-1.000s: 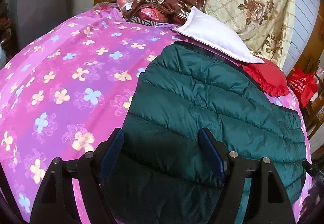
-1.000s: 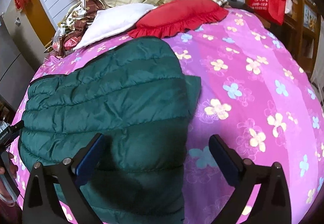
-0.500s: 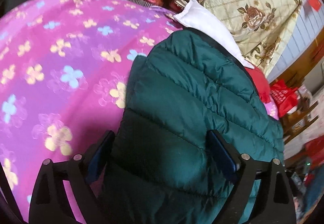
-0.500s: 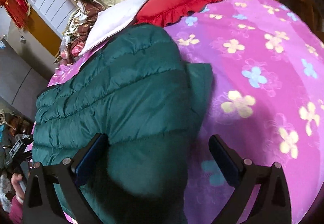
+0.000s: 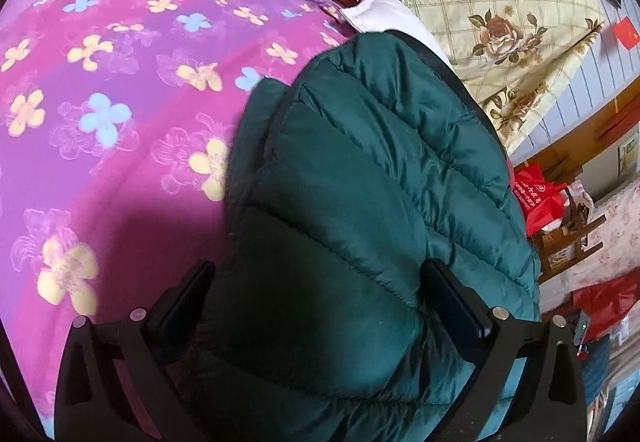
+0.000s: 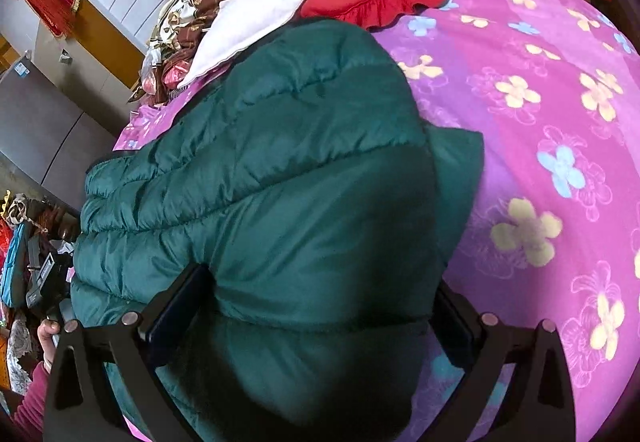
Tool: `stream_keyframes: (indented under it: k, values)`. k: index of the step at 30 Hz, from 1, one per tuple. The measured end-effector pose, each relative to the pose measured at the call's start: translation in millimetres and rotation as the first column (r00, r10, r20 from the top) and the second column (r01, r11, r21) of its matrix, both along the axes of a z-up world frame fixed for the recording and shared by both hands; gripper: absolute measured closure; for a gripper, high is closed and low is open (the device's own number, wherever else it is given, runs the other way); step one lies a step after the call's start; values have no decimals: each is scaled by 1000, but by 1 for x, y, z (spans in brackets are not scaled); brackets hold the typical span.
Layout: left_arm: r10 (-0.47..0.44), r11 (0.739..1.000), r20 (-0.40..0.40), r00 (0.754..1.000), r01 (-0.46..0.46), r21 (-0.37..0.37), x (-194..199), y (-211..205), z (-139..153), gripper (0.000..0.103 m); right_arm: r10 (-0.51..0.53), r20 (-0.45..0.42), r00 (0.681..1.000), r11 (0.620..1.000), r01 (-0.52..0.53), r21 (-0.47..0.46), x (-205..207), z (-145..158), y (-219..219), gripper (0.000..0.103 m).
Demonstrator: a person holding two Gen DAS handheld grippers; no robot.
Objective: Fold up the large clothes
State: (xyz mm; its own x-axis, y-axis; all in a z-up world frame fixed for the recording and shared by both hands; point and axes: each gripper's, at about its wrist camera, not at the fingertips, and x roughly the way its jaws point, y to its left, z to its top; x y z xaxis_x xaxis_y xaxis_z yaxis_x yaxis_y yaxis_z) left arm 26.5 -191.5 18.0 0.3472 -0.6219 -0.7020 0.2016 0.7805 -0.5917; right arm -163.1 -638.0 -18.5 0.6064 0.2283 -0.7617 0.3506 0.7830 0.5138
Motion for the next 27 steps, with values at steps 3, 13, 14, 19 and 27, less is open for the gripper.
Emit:
stream_keyframes:
  k: [3,13,14,19,27]
  values:
    - [-21,1000,-18,1000,21,-10,0,-3,2,35,12,7,1000,1000,-12,13,1,0,4,0]
    - [-70,997,78,994,69,19,-17,-5,33,85,23,63,998,999,-20,-46,-14,27,21,44]
    - [-73,997,81,994,72,13,-19,-3,37,87,17,75,997,999,-14,-47,-17,32,22,50]
    - [-120,993,137,983,119,14,-44,6,68,93,7,146,989,999,0,-49,-35,66,34,60]
    - [-186,982,181,966,187,11,-114,53,104,94,79,197,977,996,-67,-66,-86,115,69,61]
